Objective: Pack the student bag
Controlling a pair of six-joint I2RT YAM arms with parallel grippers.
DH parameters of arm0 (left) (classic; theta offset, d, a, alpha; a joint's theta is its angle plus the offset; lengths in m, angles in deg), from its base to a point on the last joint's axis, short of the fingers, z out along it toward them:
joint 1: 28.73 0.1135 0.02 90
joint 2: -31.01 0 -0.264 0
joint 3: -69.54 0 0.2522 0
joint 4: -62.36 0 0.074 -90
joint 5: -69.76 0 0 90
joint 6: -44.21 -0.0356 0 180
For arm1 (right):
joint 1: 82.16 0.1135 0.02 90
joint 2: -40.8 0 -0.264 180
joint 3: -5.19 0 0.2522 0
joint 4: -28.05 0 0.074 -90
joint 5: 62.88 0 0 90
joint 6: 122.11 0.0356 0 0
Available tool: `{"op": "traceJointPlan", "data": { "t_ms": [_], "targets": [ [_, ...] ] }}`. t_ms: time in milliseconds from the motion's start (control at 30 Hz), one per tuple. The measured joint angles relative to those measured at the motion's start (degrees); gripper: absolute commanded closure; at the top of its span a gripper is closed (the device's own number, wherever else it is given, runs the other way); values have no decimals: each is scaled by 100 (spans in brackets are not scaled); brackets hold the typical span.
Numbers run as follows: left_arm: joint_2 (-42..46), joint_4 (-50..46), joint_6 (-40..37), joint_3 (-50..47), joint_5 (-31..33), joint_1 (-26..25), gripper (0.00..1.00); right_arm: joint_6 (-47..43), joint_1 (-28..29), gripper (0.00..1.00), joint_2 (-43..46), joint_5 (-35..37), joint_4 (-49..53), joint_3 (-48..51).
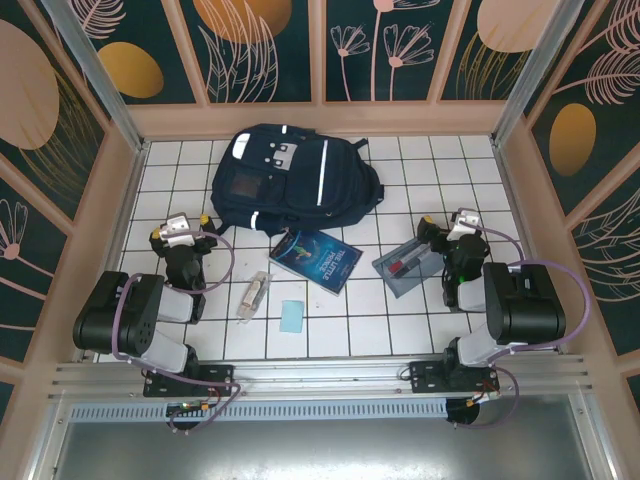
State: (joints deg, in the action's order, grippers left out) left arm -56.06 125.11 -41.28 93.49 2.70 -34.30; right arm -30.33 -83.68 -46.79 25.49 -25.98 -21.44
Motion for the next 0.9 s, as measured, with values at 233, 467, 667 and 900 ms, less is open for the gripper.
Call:
{"op": "traceJointPlan", "data": {
  "t_ms": [233, 467, 667, 900],
  "targets": [
    [0, 0, 0, 0, 0, 0, 1, 0, 0, 1, 0, 2, 0, 0],
    [0, 0, 0, 0, 0, 0, 1, 0, 0, 1, 0, 2, 0, 0],
    [0, -42, 2, 50, -76, 85, 1, 0, -2, 1, 0, 0, 0, 0],
    [46, -146, 7, 94, -144, 131, 1, 9, 0, 1, 85, 33, 313, -107]
  ]
}}
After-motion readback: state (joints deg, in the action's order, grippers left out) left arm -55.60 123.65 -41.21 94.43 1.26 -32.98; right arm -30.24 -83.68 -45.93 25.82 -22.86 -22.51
